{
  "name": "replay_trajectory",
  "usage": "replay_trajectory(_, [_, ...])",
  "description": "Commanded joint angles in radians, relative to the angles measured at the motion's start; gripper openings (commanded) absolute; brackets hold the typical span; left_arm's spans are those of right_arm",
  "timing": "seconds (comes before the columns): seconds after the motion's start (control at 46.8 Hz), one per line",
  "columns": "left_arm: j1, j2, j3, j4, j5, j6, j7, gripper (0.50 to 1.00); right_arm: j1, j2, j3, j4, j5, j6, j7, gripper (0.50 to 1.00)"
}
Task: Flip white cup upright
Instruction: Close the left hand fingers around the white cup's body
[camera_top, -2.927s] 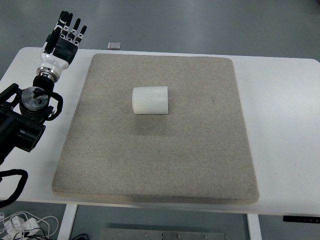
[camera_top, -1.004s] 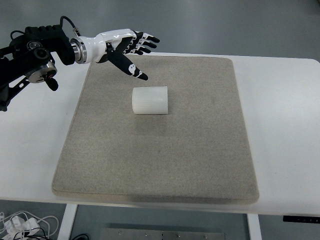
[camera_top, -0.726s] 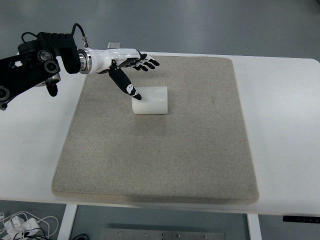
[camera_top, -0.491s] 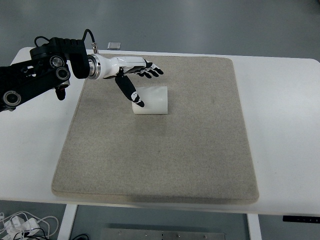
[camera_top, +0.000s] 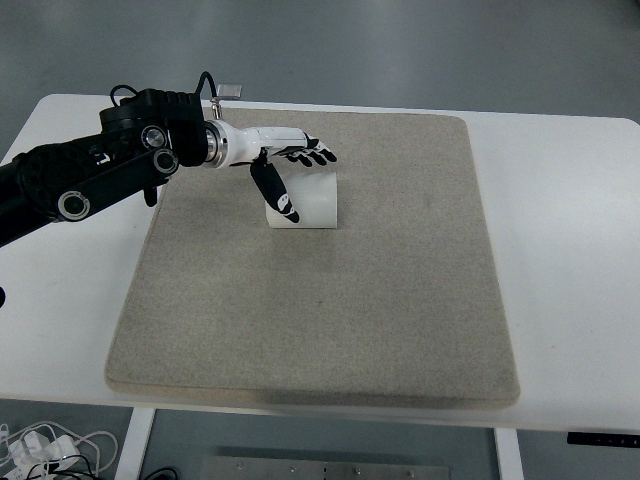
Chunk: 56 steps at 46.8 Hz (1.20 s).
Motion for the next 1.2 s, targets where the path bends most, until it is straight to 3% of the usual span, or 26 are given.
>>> replay_trajectory(0.0, [-0.004,-0.019,0.0,0.018,0.001,0.0,0.0,0.96,-0.001,0.0,0.0,0.001,0.0,0.0,0.0,0.952])
replay_trajectory(0.342, [-0.003,-0.062,0.014,0.07,0.038,0.0,-0.002,0.958,-0.001,0.0,0.0,0.001,0.0,0.0,0.0,0.952])
replay_trajectory(0.556, [-0.003,-0.062,0.023,0.074,0.04,-0.001,-0.003,0.928,0.001,0.0,0.0,0.001,0.0,0.0,0.0,0.952])
replay_trajectory(0.705, [-0.004,-0.064,0.023,0.076,0.055,0.0,-0.003,0.802,0.001,0.0,0.0,-0.001,0.0,0.0,0.0,0.952])
replay_trajectory(0.812, [-0.001,-0.062,0.022,0.074,0.118,0.0,-0.003,0.673,0.001,0.0,0.0,0.001,0.0,0.0,0.0,0.952])
replay_trajectory(0.897, [0.004,-0.062,0.022,0.076,0.129,0.0,-0.003,0.643,-0.001,0.0,0.0,0.001,0.0,0.0,0.0,0.952])
replay_trajectory(0.983, [0.005,-0.062,0.02,0.076,0.125,0.0,-0.006,0.5,0.001,0.0,0.0,0.001,0.0,0.0,0.0,0.952])
replay_trajectory(1.175, [-0.002,-0.062,-0.006,0.088,0.099,-0.001,-0.017,0.5,0.001,0.0,0.0,-0.001,0.0,0.0,-0.001,0.952])
